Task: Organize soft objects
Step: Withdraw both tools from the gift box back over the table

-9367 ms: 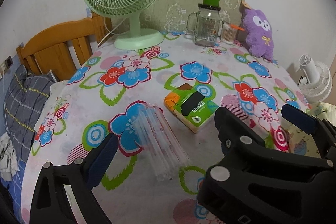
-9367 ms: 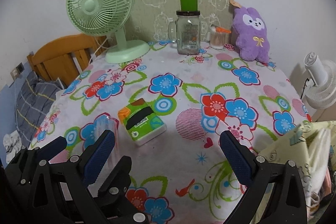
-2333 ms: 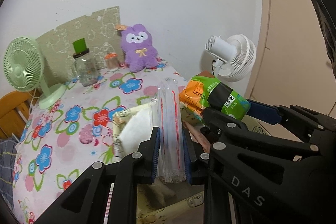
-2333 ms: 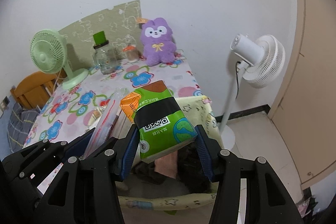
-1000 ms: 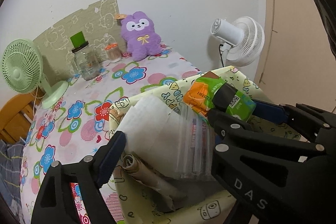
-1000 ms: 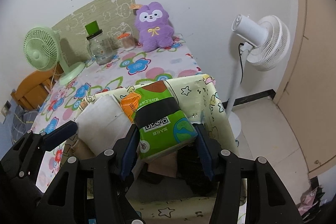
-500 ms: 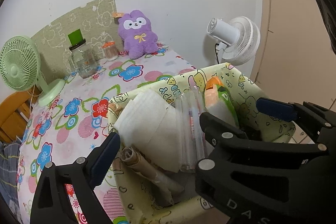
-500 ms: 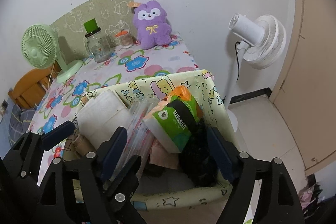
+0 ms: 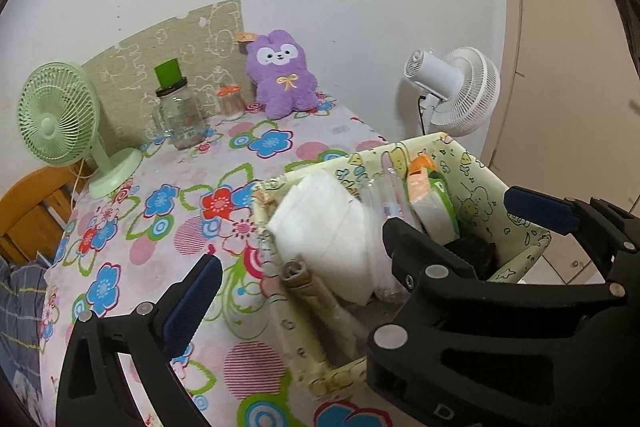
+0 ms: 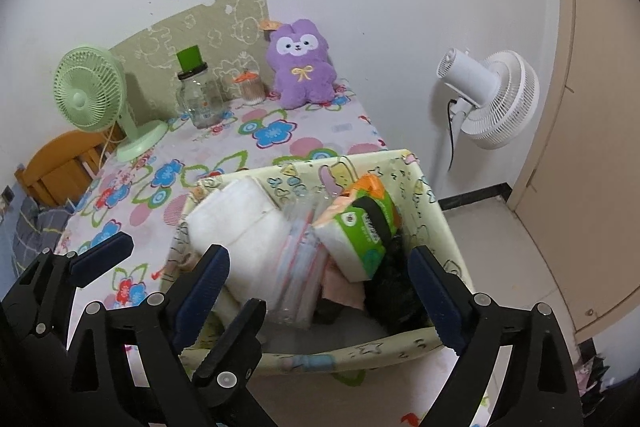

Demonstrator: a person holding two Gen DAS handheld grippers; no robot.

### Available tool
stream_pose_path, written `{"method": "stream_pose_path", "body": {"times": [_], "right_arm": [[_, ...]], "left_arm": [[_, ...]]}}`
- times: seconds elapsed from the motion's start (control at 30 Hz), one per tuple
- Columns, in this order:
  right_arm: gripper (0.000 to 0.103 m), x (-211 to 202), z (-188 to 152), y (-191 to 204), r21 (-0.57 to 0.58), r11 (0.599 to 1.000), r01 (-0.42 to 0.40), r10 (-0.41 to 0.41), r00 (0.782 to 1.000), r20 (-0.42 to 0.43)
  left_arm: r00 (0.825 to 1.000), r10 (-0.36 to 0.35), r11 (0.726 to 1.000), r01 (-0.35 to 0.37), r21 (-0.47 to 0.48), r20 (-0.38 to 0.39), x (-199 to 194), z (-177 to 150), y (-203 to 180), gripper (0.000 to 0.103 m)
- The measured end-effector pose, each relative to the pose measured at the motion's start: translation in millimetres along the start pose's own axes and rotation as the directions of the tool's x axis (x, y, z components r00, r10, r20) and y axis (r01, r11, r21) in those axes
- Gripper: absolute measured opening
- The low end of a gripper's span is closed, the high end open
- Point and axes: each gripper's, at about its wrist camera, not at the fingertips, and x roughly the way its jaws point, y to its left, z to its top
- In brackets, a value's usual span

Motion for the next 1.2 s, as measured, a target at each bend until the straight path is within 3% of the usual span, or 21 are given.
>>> {"method": "stream_pose_path", "body": {"times": [0.5, 1.2], "right_arm": [[0.096, -28, 0, 42, -0.041, 0.999, -0.009, 0.011, 0.999, 0.047], [0.096, -93, -8, 109, -0.106, 0.992, -0.063, 0.078, 0.986, 0.144]], "left_arm": [[0.999, 0.026, 0.998, -0.023, -0.053, 0.046, -36, -10, 40, 0.103], [0.977, 0.160, 0.975, -0.136, -0.173, 0.138, -114, -37, 110, 0.103]]}}
